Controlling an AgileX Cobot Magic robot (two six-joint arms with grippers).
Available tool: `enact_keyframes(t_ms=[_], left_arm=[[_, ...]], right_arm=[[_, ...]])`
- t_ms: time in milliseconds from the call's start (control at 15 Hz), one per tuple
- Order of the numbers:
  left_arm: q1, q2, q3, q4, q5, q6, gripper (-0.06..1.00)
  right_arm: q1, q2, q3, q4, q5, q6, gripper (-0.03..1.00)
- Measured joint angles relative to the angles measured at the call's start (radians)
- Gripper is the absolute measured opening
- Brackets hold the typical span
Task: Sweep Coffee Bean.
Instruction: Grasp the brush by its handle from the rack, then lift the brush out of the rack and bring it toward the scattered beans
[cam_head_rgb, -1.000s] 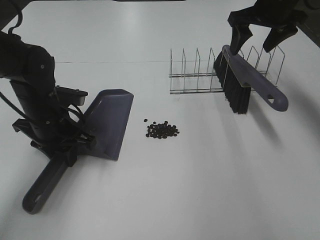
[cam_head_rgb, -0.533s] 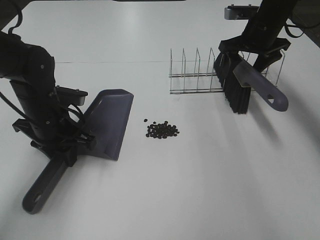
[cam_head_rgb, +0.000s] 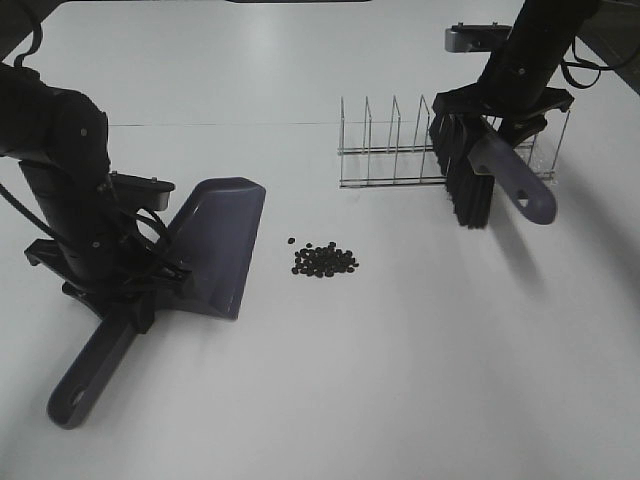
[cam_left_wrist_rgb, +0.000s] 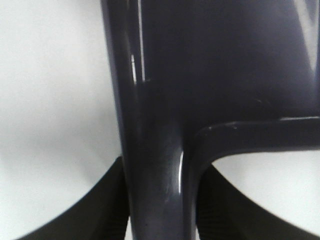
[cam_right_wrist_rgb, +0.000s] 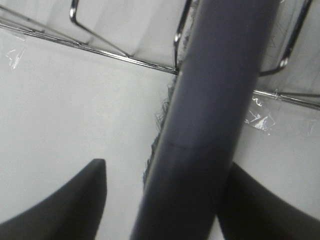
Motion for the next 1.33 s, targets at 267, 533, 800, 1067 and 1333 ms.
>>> enact_keyframes(t_ms=[267,533,800,1067,1333], left_arm=[[0.000,0.000,0.000,0.006,-0.001,0.037,0.32],[0.000,0.000,0.000,0.016,-0.002,0.047,0.32],[-0.001,0.000,0.000,0.050,-0.003,0.047,0.32],[-0.001,0.000,0.000,0.070,-0.003,0.048,0.32],[-0.001,0.000,0.000,0.082,-0.003,0.050,0.32]], right_arm=[[-0.007,0.000,0.000,-0.030,0.005,0.063,0.37],[-0.007,-0.009,0.000,-0.031,0.014,0.085,0.36],[-0.007,-0.103,0.000,-0.045,0.031,0.089,0.35],[-0.005,-0.219,0.000,-0.045,0.067,0.089,0.35],[-0.005,-0.342,0.080,-0.051,0.069,0.091,0.35]])
